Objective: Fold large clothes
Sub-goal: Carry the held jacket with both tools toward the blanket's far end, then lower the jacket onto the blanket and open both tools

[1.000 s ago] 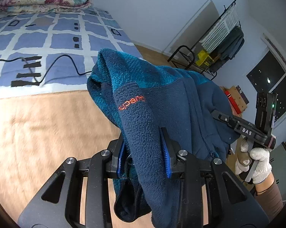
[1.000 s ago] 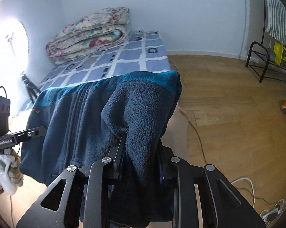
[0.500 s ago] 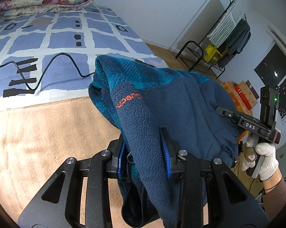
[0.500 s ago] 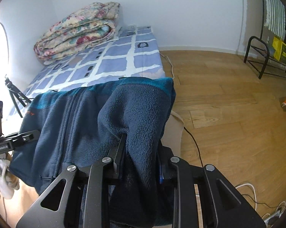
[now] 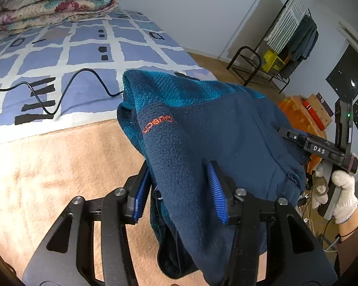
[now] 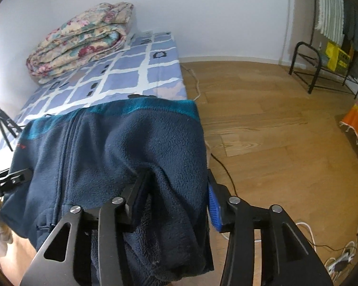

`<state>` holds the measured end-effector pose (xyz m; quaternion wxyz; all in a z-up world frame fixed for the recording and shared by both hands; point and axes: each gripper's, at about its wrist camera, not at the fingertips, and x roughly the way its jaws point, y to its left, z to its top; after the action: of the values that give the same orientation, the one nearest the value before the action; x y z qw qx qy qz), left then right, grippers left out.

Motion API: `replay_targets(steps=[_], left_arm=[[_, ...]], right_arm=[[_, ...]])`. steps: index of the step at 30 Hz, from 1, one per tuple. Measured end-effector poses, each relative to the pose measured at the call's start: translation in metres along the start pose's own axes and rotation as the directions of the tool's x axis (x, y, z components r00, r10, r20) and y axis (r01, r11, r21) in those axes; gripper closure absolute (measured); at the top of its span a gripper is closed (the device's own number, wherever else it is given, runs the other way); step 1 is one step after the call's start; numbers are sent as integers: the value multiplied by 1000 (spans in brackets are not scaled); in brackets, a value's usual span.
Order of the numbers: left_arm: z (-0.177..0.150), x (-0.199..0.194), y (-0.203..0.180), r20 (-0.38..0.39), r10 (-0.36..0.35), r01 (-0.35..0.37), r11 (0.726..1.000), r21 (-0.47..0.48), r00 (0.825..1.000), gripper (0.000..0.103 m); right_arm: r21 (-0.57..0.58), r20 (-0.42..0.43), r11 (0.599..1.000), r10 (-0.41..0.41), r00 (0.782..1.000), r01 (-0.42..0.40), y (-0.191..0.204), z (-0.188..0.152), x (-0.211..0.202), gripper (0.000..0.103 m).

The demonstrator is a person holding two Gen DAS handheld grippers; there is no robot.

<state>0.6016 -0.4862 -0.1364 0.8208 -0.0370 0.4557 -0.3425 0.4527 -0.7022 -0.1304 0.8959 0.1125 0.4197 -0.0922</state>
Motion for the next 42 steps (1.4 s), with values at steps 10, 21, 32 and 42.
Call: replay_targets(steps=[10, 21, 32, 42], left_arm=[[-15, -47, -18, 54, 26, -31, 996, 89, 998, 50], [-50, -127, -58, 131, 18, -40, 986, 160, 991, 50], [-88, -238, -84, 209, 27, -69, 978, 196, 977, 48], [-144, -351, -114, 299, 50, -120, 968, 221, 953, 30]], right_arm=[[5, 53, 1000, -18, 998, 18, 17, -1, -33, 53], [-2, 106, 1000, -8, 994, 8, 50, -27, -97, 53], [-15, 174, 1000, 4, 985, -2, 86, -53, -184, 53], [-52, 215, 999, 2, 977, 9, 131, -100, -282, 42]])
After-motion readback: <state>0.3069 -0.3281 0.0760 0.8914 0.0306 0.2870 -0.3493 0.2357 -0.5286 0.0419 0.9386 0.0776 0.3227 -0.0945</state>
